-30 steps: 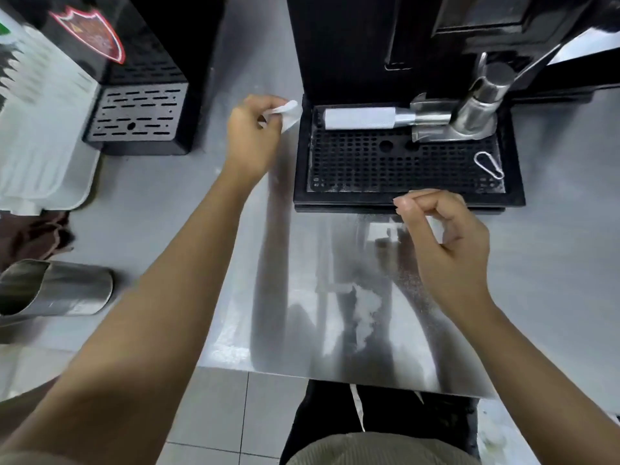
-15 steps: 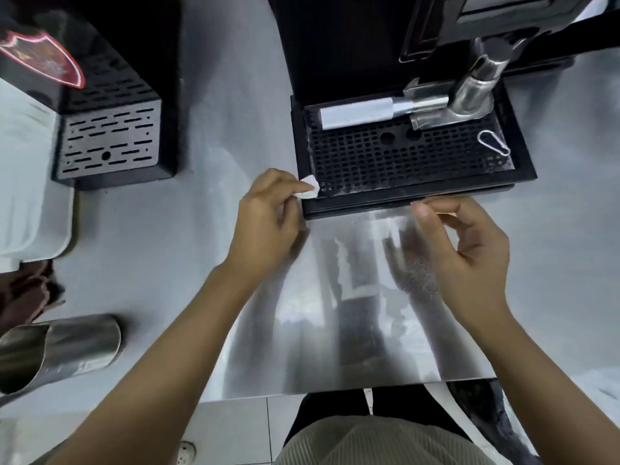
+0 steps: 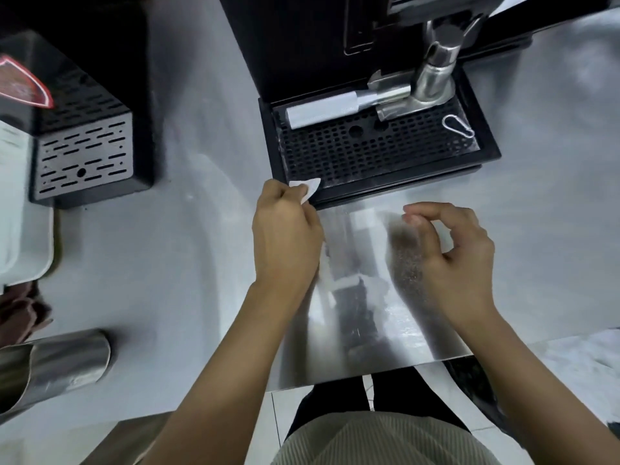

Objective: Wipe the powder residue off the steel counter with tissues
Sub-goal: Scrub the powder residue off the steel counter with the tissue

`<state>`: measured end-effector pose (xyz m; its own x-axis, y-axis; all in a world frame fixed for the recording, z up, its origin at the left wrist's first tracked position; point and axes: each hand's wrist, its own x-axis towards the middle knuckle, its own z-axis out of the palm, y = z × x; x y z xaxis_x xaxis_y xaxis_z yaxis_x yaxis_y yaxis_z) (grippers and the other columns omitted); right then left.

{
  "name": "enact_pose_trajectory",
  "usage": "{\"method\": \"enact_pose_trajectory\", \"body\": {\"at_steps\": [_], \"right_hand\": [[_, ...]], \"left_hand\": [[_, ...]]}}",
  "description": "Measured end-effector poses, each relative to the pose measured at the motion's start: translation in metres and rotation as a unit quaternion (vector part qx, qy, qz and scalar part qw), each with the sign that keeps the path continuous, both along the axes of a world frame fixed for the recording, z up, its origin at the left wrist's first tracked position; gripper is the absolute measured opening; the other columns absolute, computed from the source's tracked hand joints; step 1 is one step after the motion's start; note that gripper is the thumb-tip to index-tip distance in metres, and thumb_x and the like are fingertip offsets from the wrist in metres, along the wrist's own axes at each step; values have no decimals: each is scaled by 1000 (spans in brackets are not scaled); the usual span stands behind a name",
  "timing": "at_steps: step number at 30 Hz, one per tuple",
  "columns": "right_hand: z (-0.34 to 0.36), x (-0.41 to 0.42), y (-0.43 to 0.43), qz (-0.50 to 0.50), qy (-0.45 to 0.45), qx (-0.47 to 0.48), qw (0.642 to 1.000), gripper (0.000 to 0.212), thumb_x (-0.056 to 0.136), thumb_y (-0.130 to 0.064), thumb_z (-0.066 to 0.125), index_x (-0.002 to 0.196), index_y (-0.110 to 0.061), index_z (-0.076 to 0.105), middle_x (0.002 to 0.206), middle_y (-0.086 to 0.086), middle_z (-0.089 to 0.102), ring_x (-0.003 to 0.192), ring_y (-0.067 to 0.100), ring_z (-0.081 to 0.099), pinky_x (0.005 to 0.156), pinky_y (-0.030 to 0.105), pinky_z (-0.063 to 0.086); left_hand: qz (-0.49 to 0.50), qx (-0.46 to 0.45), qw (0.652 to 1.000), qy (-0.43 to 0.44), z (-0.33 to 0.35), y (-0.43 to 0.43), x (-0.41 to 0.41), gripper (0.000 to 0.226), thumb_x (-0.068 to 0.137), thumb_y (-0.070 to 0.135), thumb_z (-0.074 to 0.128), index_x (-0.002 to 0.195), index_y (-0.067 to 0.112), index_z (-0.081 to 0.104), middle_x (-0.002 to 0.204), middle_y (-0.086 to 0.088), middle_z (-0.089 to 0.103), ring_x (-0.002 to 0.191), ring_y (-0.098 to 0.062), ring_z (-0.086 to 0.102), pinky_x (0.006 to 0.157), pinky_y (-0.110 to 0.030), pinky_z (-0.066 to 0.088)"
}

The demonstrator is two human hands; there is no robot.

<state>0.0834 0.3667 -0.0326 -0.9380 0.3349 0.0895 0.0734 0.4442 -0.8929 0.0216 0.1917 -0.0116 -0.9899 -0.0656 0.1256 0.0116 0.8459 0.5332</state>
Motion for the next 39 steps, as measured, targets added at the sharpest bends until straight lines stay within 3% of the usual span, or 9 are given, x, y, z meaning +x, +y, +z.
{"method": "enact_pose_trajectory", "body": {"at_steps": [7, 13, 16, 19, 20, 25, 30, 35, 39], "right_hand": [[-3, 9, 32, -17, 1, -14, 1000, 12, 89, -31, 65, 96, -41, 63, 93, -40, 60, 103, 0, 56, 100, 55, 39], [-2, 12, 64, -33, -8, -22, 999, 18, 90, -30, 65, 94, -47, 61, 95, -38, 62, 103, -2, 56, 99, 55, 40], [-1, 13, 78, -38, -11, -21, 999, 19, 89, -29, 65, 90, -48, 60, 93, -37, 63, 99, -4, 56, 98, 55, 41], [-1, 15, 89, -37, -15, -31, 999, 6, 90, -37, 63, 84, -37, 64, 74, -17, 63, 75, 7, 59, 90, 58, 44], [-1, 16, 93, -40, -20, -39, 998, 14, 91, -41, 61, 81, -31, 64, 66, -10, 60, 68, 11, 57, 88, 57, 45], [-4, 24, 108, -48, -44, -59, 996, 37, 97, -47, 50, 77, -20, 65, 68, 9, 63, 80, 22, 59, 90, 58, 44], [-7, 20, 119, -51, -36, -79, 995, 37, 97, -45, 51, 75, -18, 65, 57, 5, 50, 62, 22, 50, 84, 55, 46], [-9, 19, 127, -54, -47, -104, 992, 36, 95, -49, 51, 75, -22, 64, 55, 8, 47, 64, 23, 50, 84, 56, 45], [-11, 18, 130, -52, -58, -118, 990, 36, 95, -51, 51, 76, -24, 63, 56, 5, 46, 66, 15, 47, 83, 55, 46]], "left_hand": [[-14, 13, 1000, -6, -1, 57, -3, 32, 87, -1, 52, 116, 2, 66, 106, -10, 56, 82, -16, 56, 80, -9, 35], [-54, 19, 998, 5, -5, 117, -8, 30, 85, -4, 51, 110, -1, 67, 101, -13, 54, 85, -26, 59, 82, -26, 47], [-98, 34, 995, 9, -9, 150, -13, 27, 83, -5, 53, 105, -2, 69, 96, -14, 55, 80, -25, 58, 78, -25, 48], [-171, 87, 981, -8, -5, 169, -26, 22, 83, 1, 60, 99, 8, 74, 87, -6, 62, 76, -15, 57, 70, -6, 38], [-164, 111, 980, -7, -3, 168, -31, 19, 84, 5, 62, 95, 10, 76, 84, -2, 63, 76, -11, 56, 69, -5, 36], [-32, 96, 994, 44, -13, 152, -31, 22, 85, 4, 57, 95, 10, 76, 88, -5, 66, 74, -1, 49, 70, -1, 34], [-171, 83, 981, 27, -6, 184, -29, 23, 83, -2, 61, 95, 11, 76, 83, -6, 63, 63, -7, 51, 62, -3, 35], [-144, 61, 987, 21, -8, 185, -43, 25, 86, 0, 58, 103, 9, 74, 95, -6, 62, 76, -11, 56, 71, -2, 37], [-179, 116, 977, -22, 3, 185, -60, 20, 86, 10, 64, 101, 19, 75, 90, 2, 65, 79, -11, 60, 71, -18, 48]]}}
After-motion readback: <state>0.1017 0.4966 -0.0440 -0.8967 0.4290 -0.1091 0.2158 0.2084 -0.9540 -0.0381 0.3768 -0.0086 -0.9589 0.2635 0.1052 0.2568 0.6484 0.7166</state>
